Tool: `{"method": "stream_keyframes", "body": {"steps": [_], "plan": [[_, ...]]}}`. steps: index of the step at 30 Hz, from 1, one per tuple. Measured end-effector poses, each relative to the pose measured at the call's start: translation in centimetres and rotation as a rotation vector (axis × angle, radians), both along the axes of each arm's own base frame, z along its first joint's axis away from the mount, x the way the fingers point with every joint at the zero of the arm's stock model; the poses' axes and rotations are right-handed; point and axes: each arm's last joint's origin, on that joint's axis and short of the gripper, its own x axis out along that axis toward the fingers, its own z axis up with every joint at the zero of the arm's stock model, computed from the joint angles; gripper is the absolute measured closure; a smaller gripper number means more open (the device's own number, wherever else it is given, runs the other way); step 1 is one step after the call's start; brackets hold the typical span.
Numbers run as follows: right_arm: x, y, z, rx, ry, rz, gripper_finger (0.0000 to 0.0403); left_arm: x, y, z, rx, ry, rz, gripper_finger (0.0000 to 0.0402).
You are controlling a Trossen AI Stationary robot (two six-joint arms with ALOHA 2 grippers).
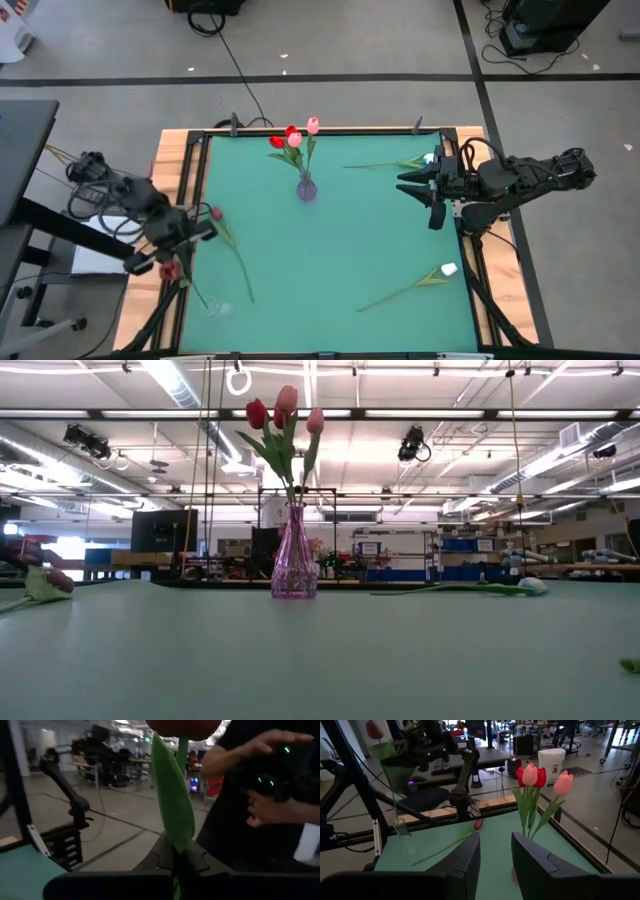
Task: Sort flowers into vase by color
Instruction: Put the right dark red flower into the transparent vase
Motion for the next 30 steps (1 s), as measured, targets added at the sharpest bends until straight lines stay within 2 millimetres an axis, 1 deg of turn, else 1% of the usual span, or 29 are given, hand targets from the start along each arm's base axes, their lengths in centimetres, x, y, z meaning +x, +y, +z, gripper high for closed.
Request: {"method": "stream_keyframes", "body": {"steps": [8, 11, 14, 18, 20, 22, 25, 27, 30], "plan": [[0.0, 0.0, 0.0, 0.000, 0.000, 0.000, 0.0284, 0.0, -0.7, -0.9, 0.102, -0.014, 0.009, 0.0395], [0.0, 0.0, 0.0, 0.000, 0.000, 0.000, 0.0284, 0.1, -0.9, -1.4, 0.144, 0.020, 0.021, 0.0375], [0.0, 0.0, 0.0, 0.000, 0.000, 0.000, 0.0284, 0.3, -1.2, -2.1, 0.168, 0.006, 0.053, 0.0332], [0.0, 0.0, 0.0, 0.000, 0.001, 0.000, 0.0284, 0.6, -2.1, -4.4, 0.161, -0.017, 0.057, 0.0253], [0.0, 0.0, 0.0, 0.000, 0.000, 0.000, 0.0284, 0.7, -2.3, -5.6, 0.147, 0.019, 0.055, 0.0211], [0.0, 0.0, 0.0, 0.000, 0.001, 0.000, 0.0284, 0.7, -2.4, -6.1, 0.145, 0.046, 0.054, 0.0177], [0.0, 0.0, 0.0, 0.000, 0.000, 0.000, 0.0284, 0.7, -2.4, -5.6, 0.108, 0.075, 0.055, 0.0144], [0.0, 0.0, 0.0, 0.000, 0.000, 0.000, 0.0284, 0.5, -2.2, -4.7, 0.100, 0.090, 0.059, 0.0135], [0.0, 0.0, 0.0, 0.000, 0.000, 0.000, 0.0284, 0.1, -1.7, -3.1, 0.137, 0.110, 0.101, 0.0133]]}}
